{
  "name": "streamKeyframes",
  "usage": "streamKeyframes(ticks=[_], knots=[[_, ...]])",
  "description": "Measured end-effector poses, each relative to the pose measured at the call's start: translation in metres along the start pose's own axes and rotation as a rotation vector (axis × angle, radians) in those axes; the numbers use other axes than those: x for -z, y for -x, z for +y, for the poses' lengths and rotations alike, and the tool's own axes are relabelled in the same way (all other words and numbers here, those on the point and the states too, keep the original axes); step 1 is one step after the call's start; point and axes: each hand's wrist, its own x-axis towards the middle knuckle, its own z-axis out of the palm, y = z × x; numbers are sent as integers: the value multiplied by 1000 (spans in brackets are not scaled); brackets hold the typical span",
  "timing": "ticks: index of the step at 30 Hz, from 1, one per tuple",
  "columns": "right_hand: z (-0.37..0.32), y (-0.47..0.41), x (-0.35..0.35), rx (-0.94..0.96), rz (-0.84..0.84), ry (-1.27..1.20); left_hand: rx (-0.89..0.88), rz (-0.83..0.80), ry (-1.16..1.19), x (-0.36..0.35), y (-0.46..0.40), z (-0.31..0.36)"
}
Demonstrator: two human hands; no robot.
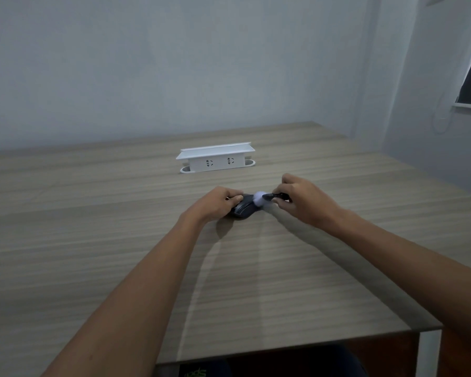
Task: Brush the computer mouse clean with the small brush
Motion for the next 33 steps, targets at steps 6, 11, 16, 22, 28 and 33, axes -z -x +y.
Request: streamKeyframes(ticks=[6, 11, 16, 22, 28, 33], knots=[[-5, 6, -7, 24, -41, -2, 7, 11, -14, -1, 1, -2], [8, 4, -8, -75, 37, 14, 5, 5, 5, 0, 9, 2], [5, 10, -13, -94, 63, 126, 15, 11, 14, 2, 14, -3], [-1, 27, -26, -168, 38, 164, 18, -15, -28, 6, 18, -7], [-2, 26, -18, -207, 12, 20, 11, 72, -65, 7, 21, -21], [15, 21, -10, -306, 51, -74, 68, 342, -74, 10, 30, -40]])
